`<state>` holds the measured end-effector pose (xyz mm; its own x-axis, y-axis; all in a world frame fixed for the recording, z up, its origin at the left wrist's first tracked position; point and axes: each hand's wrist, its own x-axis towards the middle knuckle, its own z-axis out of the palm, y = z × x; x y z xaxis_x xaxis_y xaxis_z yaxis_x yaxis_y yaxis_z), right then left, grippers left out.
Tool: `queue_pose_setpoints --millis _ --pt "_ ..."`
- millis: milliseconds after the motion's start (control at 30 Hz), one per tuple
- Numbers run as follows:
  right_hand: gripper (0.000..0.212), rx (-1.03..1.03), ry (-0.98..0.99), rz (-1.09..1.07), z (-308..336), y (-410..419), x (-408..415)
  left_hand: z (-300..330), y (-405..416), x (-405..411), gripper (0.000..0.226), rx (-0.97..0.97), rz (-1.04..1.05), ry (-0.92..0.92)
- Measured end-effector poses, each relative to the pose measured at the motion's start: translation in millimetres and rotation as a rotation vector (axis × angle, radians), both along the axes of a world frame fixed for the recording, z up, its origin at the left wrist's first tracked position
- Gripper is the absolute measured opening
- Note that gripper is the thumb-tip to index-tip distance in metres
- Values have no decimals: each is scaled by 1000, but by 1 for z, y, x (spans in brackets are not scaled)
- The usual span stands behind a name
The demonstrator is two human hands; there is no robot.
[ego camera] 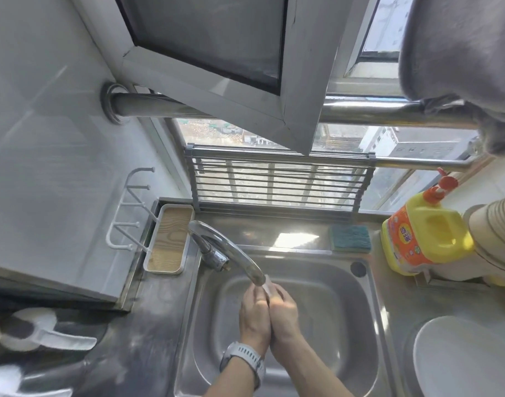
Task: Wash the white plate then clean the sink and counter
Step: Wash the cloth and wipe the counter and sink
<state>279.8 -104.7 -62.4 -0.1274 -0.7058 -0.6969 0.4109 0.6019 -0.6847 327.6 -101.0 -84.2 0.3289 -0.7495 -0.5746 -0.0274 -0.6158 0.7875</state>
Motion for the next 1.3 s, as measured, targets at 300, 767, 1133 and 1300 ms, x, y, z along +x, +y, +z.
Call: queue_pose_setpoints --millis 300,767,1133,1300 --pt "10 138 69 109 -13 -2 1 -14 -5 1 38 174 214 286" --pt "41 93 242 376 -20 3 -27 -15 1 -5 46 204 149 226" --pt "41 213 239 317 -27 34 -118 -4 42 -7 17 331 29 295" --pt "16 120 221 164 -15 47 -158 11 46 -14 20 182 88 309"
